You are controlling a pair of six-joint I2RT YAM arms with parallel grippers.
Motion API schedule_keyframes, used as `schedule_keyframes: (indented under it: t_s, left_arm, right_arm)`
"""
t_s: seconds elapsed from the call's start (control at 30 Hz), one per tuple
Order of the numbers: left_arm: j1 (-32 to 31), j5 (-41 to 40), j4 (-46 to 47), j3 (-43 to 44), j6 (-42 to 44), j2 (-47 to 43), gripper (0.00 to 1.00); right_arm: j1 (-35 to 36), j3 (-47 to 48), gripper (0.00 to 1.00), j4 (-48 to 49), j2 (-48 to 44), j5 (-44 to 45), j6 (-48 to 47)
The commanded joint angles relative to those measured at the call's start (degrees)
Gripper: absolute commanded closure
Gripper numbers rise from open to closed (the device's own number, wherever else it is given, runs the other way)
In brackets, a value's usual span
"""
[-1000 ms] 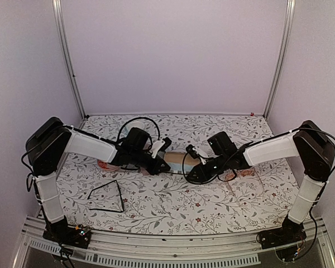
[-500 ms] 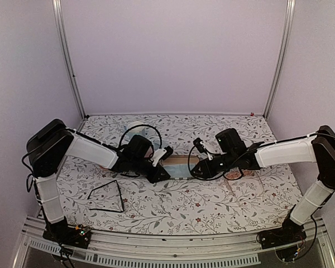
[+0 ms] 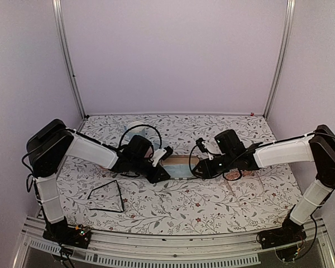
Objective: Organize the sunglasses
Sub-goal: Adjust the opened sunglasses case at the center of the board.
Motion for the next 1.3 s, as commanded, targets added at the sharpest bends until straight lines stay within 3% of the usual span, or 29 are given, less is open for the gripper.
schedule_keyframes:
  t_s: [0.0, 0.43, 0.83, 1.27]
  left_arm:
    - [-0.63, -0.33, 0.78, 0.26, 0.57, -1.6, 0.81]
    - [-0.68, 0.27, 2.47, -0.21, -0.49, -3.89, 0.74]
    - [-0.65, -0.15, 3.13, 0.14, -1.45, -5.26, 0.71]
    - [-0.48, -5.49, 3.07, -1.82, -2.63, -10.56, 0.61]
  right_arm:
    - [-0.57, 0.53, 0.64, 0.87, 1.95, 2.16, 0.97]
    - [-1.72, 1.12, 0.62, 2.87, 6.12, 2.17, 2.01]
    - [-1.79, 1.38, 0.63, 2.15, 4.51, 2.69, 2.04]
    - [-1.77, 2.74, 0.61, 0.73, 3.1, 2.86, 1.63]
